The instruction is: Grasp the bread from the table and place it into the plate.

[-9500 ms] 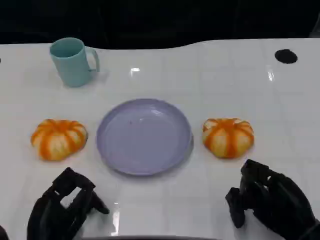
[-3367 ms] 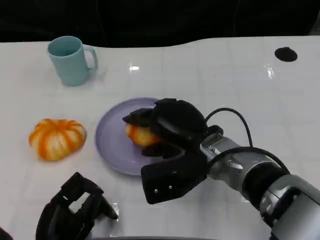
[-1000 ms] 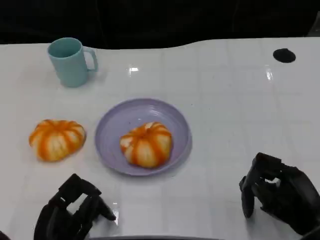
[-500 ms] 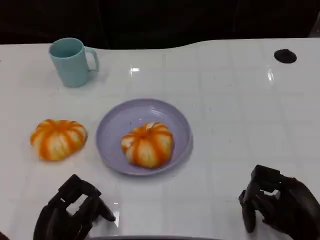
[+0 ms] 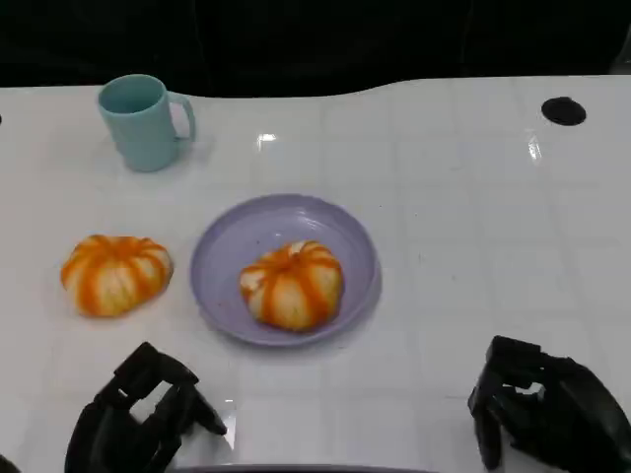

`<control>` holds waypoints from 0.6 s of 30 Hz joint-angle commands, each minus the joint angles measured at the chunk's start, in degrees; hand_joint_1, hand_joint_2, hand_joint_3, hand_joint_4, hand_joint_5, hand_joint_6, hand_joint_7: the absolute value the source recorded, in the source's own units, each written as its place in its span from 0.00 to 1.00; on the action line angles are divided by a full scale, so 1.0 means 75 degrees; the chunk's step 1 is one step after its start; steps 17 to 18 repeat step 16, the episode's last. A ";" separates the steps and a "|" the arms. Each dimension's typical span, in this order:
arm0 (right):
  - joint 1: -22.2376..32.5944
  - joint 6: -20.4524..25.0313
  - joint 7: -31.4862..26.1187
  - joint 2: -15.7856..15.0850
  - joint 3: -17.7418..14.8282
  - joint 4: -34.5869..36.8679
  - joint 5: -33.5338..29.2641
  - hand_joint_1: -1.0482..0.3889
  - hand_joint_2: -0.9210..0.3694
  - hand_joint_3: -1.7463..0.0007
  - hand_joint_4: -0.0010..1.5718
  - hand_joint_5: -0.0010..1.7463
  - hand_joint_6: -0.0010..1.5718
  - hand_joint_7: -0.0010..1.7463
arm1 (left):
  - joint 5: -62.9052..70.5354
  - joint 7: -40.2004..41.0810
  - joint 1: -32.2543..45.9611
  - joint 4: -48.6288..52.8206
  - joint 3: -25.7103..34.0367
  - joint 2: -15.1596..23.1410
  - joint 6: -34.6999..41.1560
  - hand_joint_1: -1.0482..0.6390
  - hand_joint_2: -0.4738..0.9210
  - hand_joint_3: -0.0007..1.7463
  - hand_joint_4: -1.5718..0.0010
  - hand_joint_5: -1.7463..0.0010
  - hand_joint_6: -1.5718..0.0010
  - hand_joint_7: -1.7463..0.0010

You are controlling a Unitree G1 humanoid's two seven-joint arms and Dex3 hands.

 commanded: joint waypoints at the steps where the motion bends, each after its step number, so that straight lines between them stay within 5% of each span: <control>1: -0.0091 -0.0160 0.0024 -0.0065 -0.0131 0.0122 0.0023 0.38 0.00 0.83 0.64 1.00 0.52 1.00 | 0.0027 0.0095 -0.0052 0.0006 0.0031 0.0120 -0.0097 0.31 1.00 0.16 0.61 0.00 0.69 0.12; 18: -0.0129 -0.0371 -0.0151 -0.0041 -0.0161 0.0226 -0.0253 0.37 0.00 0.83 0.64 1.00 0.52 1.00 | -0.0037 0.0019 -0.0042 -0.0040 0.0006 0.0146 0.0001 0.31 1.00 0.16 0.62 0.00 0.69 0.13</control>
